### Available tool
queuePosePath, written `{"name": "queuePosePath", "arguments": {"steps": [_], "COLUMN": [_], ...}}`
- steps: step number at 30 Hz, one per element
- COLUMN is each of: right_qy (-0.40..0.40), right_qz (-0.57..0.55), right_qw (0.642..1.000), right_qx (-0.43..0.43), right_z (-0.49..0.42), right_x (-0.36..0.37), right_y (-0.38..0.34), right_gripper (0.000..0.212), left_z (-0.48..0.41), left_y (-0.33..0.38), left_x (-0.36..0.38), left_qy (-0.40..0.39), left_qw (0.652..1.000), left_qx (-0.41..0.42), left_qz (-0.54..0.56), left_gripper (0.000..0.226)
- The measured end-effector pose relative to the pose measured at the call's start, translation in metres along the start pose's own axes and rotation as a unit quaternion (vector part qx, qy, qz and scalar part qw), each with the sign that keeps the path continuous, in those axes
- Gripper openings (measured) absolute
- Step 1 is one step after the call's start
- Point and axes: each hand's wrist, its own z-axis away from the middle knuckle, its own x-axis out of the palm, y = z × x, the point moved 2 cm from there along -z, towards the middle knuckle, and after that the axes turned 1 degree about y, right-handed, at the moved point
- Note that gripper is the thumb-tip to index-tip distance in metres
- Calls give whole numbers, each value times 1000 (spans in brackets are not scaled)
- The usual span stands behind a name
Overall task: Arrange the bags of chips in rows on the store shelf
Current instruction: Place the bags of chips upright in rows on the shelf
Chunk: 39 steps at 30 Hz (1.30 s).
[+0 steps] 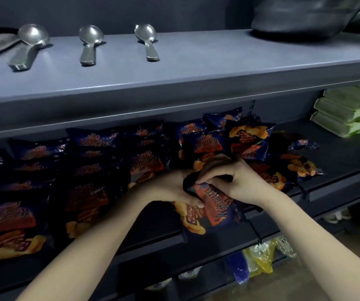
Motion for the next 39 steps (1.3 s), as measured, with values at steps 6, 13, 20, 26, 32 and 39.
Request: {"name": "queuePosePath", "arguments": {"steps": [6, 13, 20, 26, 32, 39], "right_qy": [81, 198, 48, 64, 37, 41], "right_qz": [0, -185, -229, -279, -351, -448], "right_qw": [995, 930, 938, 918, 889, 839], "right_qx": [52, 248, 256, 274, 293, 306], "right_z": [-12, -19, -26, -34, -40, -29], "right_x": [2, 4, 52, 70, 77, 80], "right_y": [11, 23, 15, 20, 20, 26], "right_gripper": [34, 41, 54, 48, 51, 49], "left_z": [10, 30, 36, 46, 60, 84], "left_y": [-16, -13, -14, -22, -24, -36], "left_x": [-6, -17, -8, -6, -8, 11], "left_qy": [148, 424, 507, 520, 529, 516], "left_qw": [982, 877, 822, 810, 795, 769], "left_qx": [-2, 33, 62, 55, 13, -58], "left_qz": [115, 225, 252, 267, 296, 373], "left_gripper": [56, 35, 33, 28, 15, 23]}}
